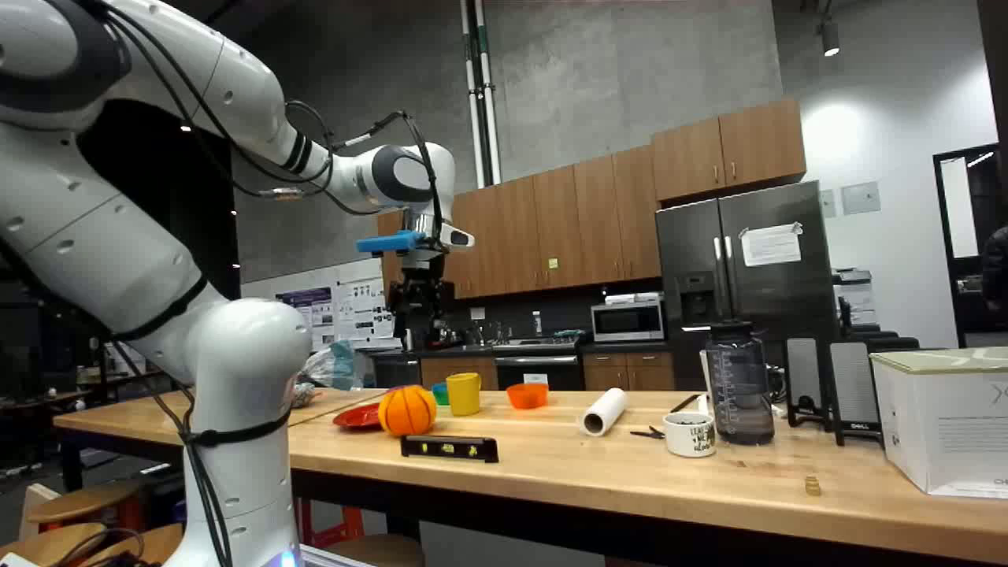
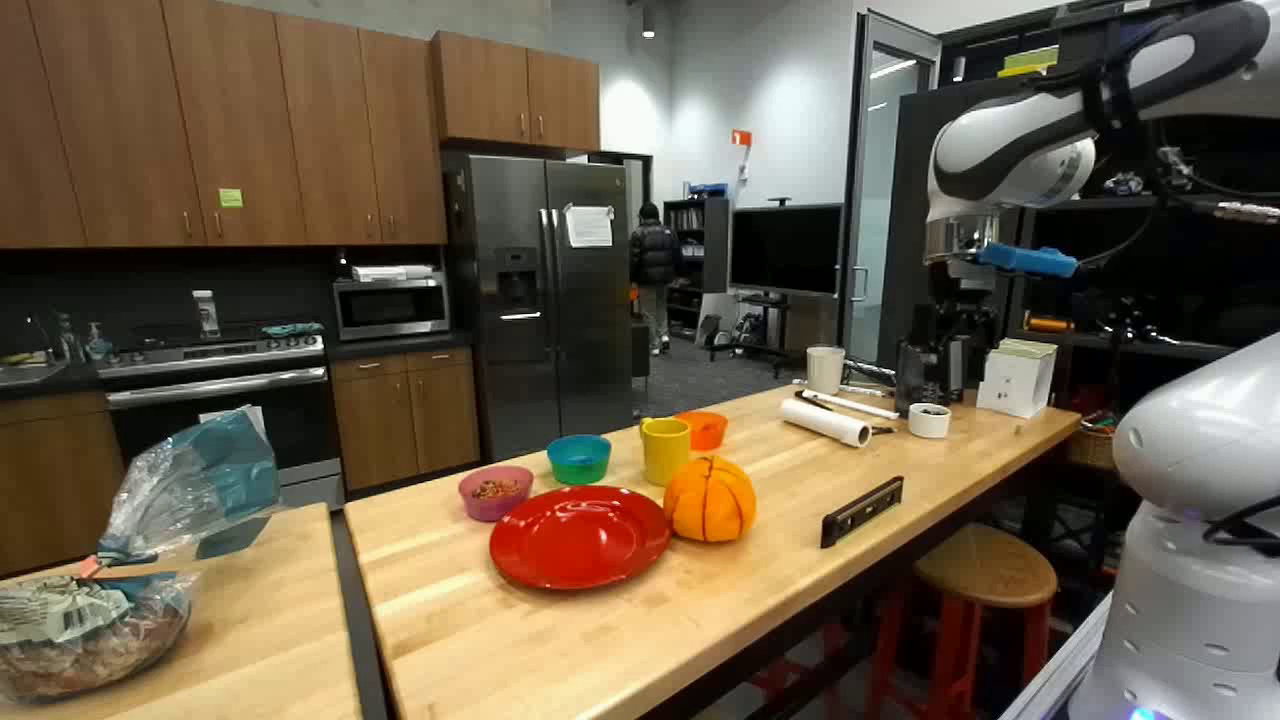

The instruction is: Pour the contents from the purple bowl into the green bowl.

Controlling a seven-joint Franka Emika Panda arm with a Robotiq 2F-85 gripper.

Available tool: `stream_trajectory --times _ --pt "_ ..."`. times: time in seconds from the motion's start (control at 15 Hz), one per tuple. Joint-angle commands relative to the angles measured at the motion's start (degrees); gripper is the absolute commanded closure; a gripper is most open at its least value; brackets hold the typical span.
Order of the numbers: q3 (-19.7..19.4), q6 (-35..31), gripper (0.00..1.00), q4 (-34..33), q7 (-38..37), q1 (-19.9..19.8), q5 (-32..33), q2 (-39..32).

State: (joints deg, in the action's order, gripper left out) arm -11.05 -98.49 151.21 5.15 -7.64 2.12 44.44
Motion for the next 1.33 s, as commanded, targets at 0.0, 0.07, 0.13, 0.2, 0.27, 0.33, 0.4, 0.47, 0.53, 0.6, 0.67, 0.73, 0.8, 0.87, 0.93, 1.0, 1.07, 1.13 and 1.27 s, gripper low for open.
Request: stream_trajectory --times 0.0,0.07,0.13,0.2,0.27,0.33,0.4,0.47,0.53,0.6,0.67,0.73,0.8,0.87,0.93,1.0,1.07,1.13,1.27 --pt "0.4 0.1 0.00 -0.1 0.3 -0.4 -0.2 -0.1" --pt "0.4 0.1 0.00 -0.1 0.3 -0.4 -0.2 -0.1" --pt "0.4 0.1 0.00 -0.1 0.3 -0.4 -0.2 -0.1" --pt "0.4 0.1 0.00 -0.1 0.3 -0.4 -0.2 -0.1" --pt "0.4 0.1 0.00 -0.1 0.3 -0.5 -0.2 -0.1" --pt "0.4 0.1 0.00 -0.1 0.3 -0.4 -0.2 -0.1" --pt "0.4 0.1 0.00 -0.1 0.3 -0.4 -0.2 -0.1" --pt "0.4 -0.7 0.00 -0.1 0.4 -0.3 -0.3 -0.4" --pt "0.4 -2.2 0.00 -0.1 0.4 0.1 -0.9 -0.9" --pt "0.6 -3.6 0.00 -0.2 0.4 0.5 -1.2 -1.4" --pt "0.7 -5.2 0.00 -0.4 0.8 1.1 -1.9 -2.2" --pt "0.9 -7.0 0.00 -0.8 1.1 1.9 -2.7 -3.3" --pt "1.0 -8.6 0.00 -1.0 1.5 2.6 -3.5 -4.3" --pt "1.3 -10.3 0.00 -1.4 1.9 3.6 -4.2 -5.7" --pt "1.6 -12.0 0.00 -1.7 2.5 4.5 -4.8 -7.0" --pt "1.8 -13.4 0.00 -2.2 3.2 5.4 -5.4 -8.3" --pt "2.2 -14.8 0.00 -2.7 3.9 6.5 -5.9 -9.9" --pt "2.8 -15.7 0.00 -3.1 4.5 7.5 -6.4 -11.0" --pt "4.0 -17.1 0.00 -3.7 5.4 9.2 -7.3 -12.6"
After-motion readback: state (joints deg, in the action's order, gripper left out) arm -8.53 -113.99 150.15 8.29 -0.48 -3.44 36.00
